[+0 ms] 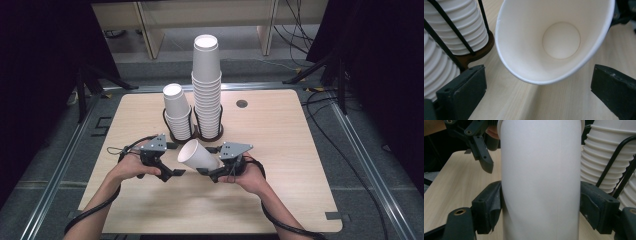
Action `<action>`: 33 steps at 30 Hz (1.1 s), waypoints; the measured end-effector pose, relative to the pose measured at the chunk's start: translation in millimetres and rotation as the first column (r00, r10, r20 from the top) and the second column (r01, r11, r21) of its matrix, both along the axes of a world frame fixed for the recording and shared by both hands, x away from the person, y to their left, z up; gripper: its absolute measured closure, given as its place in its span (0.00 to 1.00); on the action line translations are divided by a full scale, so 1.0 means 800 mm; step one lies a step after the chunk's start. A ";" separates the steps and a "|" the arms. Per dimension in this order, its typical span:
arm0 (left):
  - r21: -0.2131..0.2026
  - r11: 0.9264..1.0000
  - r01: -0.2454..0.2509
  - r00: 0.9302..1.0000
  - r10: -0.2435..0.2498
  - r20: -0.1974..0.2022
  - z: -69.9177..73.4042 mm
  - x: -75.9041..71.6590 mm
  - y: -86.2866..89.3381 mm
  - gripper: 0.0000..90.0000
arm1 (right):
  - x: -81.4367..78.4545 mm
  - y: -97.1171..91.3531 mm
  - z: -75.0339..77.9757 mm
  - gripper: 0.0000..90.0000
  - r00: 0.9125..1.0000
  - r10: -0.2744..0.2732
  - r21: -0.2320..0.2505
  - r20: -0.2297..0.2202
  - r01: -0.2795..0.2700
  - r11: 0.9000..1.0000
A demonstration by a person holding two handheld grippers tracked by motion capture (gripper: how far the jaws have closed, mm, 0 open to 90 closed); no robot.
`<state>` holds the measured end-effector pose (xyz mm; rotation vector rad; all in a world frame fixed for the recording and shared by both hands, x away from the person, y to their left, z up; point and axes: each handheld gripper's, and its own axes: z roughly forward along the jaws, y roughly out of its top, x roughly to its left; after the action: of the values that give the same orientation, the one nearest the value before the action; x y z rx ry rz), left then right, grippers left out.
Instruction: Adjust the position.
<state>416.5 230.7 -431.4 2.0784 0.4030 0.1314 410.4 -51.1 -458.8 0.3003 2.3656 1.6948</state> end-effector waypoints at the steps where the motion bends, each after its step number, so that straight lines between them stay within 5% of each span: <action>1: -0.017 1.000 -0.006 1.000 0.005 -0.008 -0.002 0.000 -0.001 0.00 | -0.001 0.000 0.000 0.27 1.000 0.001 0.004 -0.010 -0.001 1.000; 8: -0.060 0.998 -0.011 0.999 0.008 -0.050 -0.009 0.002 -0.005 0.00 | 0.001 0.000 0.001 0.27 1.000 -0.007 0.010 0.017 0.007 1.000; 13: -0.032 0.999 -0.008 1.000 0.007 -0.028 -0.006 0.005 -0.008 0.00 | 0.001 0.000 0.001 0.27 1.000 -0.001 0.000 0.025 0.001 1.000; 19: -0.057 0.998 -0.013 1.000 0.012 -0.025 -0.003 0.005 -0.012 0.00 | 0.000 0.001 0.000 0.26 0.999 -0.004 0.001 0.035 0.004 1.000; 21: -0.070 0.997 -0.010 0.999 0.008 -0.032 -0.004 0.005 -0.012 0.00 | -0.002 0.003 -0.001 0.26 1.000 0.010 0.004 0.001 -0.010 1.000; 27: -0.063 0.998 0.005 1.000 -0.007 -0.024 -0.003 0.008 -0.011 0.00 | -0.002 0.004 -0.001 0.26 1.000 0.010 0.001 0.010 -0.010 1.000; 28: -0.094 0.996 0.000 0.999 -0.004 -0.042 -0.003 0.006 -0.013 0.00 | -0.002 0.004 -0.001 0.26 1.000 0.010 0.001 0.012 -0.010 1.000; 33: -0.104 0.995 0.000 0.999 -0.005 -0.047 -0.002 0.007 -0.013 0.00 | -0.001 0.005 -0.001 0.26 0.999 0.015 -0.002 0.036 -0.015 1.000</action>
<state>422.4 220.3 -433.0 1.9828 0.4268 0.0585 409.8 -46.9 -459.4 0.2506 2.3497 1.6900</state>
